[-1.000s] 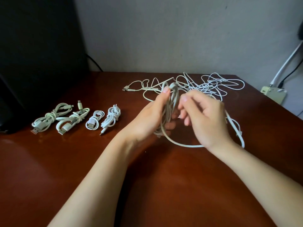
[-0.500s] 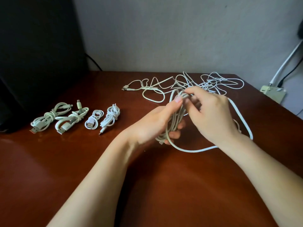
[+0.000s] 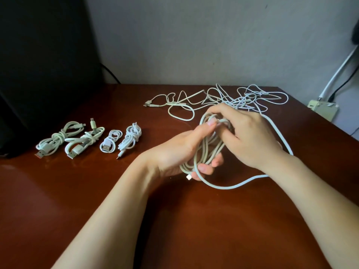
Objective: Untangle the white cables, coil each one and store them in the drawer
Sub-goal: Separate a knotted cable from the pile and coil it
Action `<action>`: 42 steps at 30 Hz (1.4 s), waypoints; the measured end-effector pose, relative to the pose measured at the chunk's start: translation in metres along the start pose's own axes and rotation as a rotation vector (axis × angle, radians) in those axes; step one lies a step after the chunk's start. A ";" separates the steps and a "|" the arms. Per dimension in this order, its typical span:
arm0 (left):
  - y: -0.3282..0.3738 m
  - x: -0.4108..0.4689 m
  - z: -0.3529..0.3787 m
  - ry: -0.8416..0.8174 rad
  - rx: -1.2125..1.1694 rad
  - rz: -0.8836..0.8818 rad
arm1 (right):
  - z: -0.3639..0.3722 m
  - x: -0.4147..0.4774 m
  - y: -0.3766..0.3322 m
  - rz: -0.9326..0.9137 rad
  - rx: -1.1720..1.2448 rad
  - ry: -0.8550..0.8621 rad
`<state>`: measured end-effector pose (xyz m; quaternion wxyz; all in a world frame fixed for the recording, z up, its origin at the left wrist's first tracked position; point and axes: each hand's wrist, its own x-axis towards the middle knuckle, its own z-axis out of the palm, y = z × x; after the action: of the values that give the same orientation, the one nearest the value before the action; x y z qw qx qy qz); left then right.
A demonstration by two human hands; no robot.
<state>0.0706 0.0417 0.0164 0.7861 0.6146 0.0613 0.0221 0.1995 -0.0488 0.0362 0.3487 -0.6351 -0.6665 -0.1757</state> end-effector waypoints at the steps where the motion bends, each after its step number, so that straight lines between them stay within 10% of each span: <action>1: 0.000 0.000 0.000 -0.031 -0.011 -0.028 | -0.002 0.000 0.000 0.004 -0.033 -0.048; 8: 0.002 0.000 -0.002 -0.103 0.066 -0.172 | -0.008 0.001 -0.005 0.045 0.097 -0.333; 33: 0.001 0.005 0.003 0.150 0.450 -0.156 | -0.001 -0.001 -0.013 0.035 -0.225 -0.295; 42: -0.006 0.002 0.010 0.026 0.016 -0.050 | -0.001 0.000 -0.009 0.050 -0.299 -0.263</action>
<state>0.0738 0.0311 0.0123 0.7806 0.6189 0.0872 0.0098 0.1907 -0.0505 0.0392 0.1649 -0.7136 -0.6567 -0.1796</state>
